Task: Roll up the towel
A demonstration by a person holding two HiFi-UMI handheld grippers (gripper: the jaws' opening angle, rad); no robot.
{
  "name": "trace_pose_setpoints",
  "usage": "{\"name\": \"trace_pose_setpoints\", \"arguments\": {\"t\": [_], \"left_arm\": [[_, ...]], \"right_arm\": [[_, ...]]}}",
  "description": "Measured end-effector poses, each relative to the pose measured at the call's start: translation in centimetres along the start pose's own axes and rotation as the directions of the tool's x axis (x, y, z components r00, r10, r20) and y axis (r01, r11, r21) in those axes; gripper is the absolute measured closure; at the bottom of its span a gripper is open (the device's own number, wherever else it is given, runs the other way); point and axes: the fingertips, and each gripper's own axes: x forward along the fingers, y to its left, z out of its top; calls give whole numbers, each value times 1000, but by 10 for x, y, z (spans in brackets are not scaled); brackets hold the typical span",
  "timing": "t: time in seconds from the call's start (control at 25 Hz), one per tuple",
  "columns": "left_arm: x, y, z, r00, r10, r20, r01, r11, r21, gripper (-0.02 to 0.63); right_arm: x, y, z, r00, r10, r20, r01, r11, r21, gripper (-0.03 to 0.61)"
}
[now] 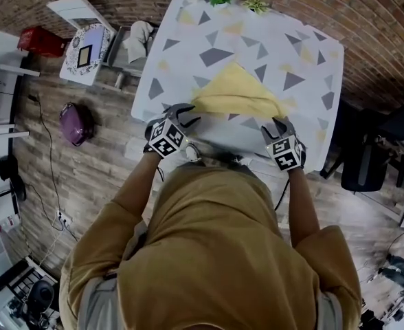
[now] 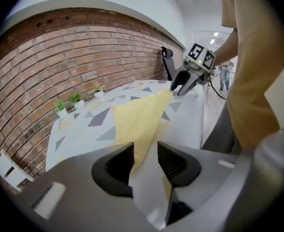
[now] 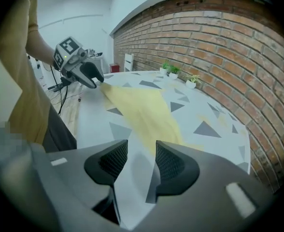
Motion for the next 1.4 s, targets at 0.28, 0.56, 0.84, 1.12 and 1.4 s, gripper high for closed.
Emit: {"name": "trace_pose_setpoints", "arguments": {"t": [0.28,0.56,0.84,1.12,1.4], "left_arm": [[25,-2,-6,993,-81,-85,85,995,51,410],[29,-3,-9,979,-157,-127,163,986,43,408],[28,3,-10,973,-191,-129,192,981,-5,432],[22,3,-18,970,-177,-168,187,981,44,518],[12,-4,-24,963,-196,-182,209,976,56,526]], "right_arm": [[16,-12,-13,998,-1,-61,-4,997,-79,396],[19,-14,-19,995,51,-91,-61,991,-116,397],[24,-11,-22,975,172,-143,-179,983,-36,443],[16,-1,-26,973,137,-185,-155,984,-86,555],[0,13,-32,970,155,-185,-170,983,-69,561]]}}
